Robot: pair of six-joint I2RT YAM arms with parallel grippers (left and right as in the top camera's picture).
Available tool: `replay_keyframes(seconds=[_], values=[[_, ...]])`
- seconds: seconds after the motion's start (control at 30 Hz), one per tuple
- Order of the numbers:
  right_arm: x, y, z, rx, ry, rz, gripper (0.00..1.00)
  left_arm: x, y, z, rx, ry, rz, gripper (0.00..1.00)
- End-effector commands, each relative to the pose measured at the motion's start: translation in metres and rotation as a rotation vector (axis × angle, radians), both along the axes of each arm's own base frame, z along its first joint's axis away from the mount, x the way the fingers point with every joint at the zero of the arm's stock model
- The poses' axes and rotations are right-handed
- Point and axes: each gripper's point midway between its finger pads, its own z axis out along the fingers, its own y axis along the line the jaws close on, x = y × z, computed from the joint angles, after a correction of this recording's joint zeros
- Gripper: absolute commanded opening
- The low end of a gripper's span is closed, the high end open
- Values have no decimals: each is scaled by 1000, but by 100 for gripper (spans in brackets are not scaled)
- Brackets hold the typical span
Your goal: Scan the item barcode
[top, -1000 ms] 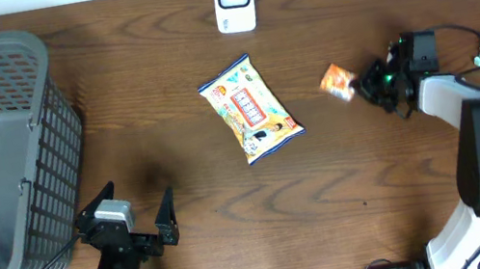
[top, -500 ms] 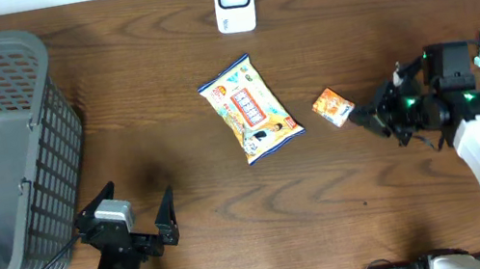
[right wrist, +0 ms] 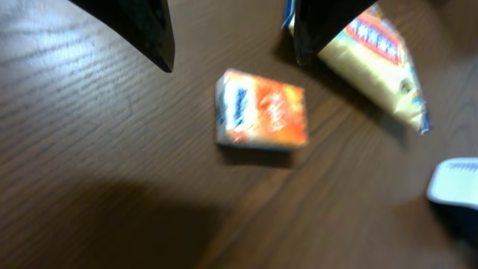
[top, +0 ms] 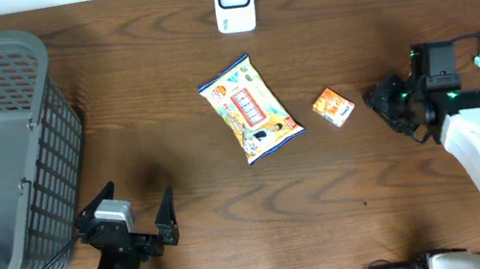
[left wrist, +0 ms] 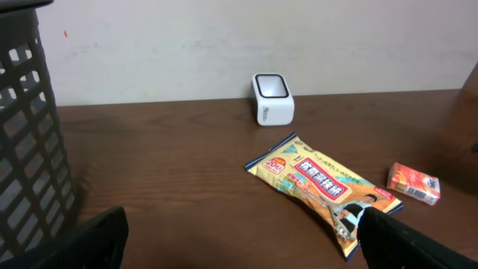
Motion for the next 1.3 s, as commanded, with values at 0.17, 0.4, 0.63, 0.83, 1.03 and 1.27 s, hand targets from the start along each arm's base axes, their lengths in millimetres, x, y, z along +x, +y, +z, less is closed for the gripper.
replay_keyframes(seconds=[0.17,0.4,0.63,0.83,1.03,1.27], values=[[10,27,-45,106,64,34,33,-1,0,3,14,-12,0,98],[23,39,-60,104,40,68,43,-1,0,3,14,-12,0,98],[19,37,-97,41,121,17,39,-1,0,3,14,-12,0,98],[9,36,-134,21,203,24,1,-1,0,3,14,-12,0,98],[-8,58,-128,148,264,92,1,-1,0,3,14,-12,0,98],[-42,89,-58,423,301,199,1,-1,0,3,14,-12,0,98]])
